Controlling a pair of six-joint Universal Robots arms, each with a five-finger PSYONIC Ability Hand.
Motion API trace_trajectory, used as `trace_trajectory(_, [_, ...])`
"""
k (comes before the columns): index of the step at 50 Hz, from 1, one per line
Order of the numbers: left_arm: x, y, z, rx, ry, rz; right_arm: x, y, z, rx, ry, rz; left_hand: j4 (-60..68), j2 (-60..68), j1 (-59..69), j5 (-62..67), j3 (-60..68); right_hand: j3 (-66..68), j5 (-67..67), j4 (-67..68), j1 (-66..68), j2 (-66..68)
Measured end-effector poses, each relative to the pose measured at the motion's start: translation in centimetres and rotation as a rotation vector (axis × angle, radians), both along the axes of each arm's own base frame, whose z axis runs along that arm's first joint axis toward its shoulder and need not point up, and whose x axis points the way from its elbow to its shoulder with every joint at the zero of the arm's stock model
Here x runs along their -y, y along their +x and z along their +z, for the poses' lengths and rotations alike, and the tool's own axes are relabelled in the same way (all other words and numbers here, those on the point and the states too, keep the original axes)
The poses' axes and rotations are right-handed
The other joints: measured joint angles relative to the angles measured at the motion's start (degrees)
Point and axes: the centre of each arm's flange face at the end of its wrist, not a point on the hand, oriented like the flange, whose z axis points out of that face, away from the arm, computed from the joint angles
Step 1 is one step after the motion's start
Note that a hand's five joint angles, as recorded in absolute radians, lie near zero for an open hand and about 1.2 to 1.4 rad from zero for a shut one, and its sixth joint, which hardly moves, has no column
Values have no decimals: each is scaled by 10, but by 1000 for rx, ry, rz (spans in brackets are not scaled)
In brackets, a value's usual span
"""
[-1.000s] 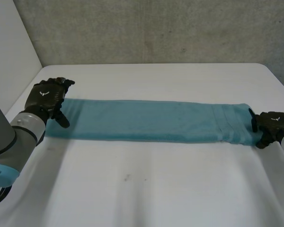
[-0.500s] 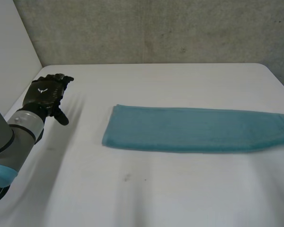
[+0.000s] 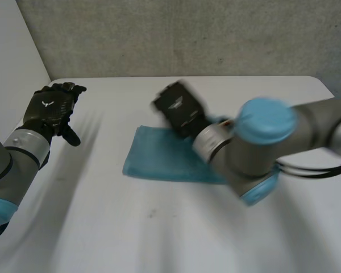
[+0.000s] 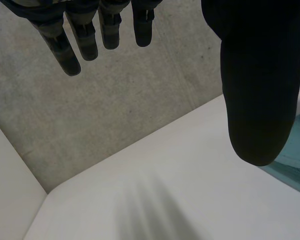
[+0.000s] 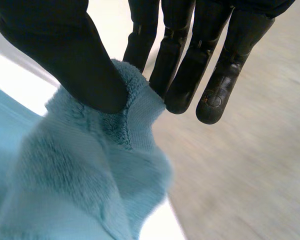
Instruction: Fold the laundry
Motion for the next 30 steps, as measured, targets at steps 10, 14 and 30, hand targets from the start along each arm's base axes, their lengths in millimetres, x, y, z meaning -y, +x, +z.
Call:
trace_trajectory(10, [-1,-5,0,0,-5,-14,-27,27,-58,-61,87,88,0,0,0,0,0,-434,-409,-437,-368,-439])
trace_trajectory(14, [-5,-19,1,1,-20,-58,-16,15,-33,-17,106,-29,0,0,0,0,0,-556,-517,-549,-432,-550])
trace_trajectory(30, [-35,-125,-29,13,11,-346,24,-138,-5,132,508,-563,0,0,0,0,0,-556,-517,-549,-432,-551])
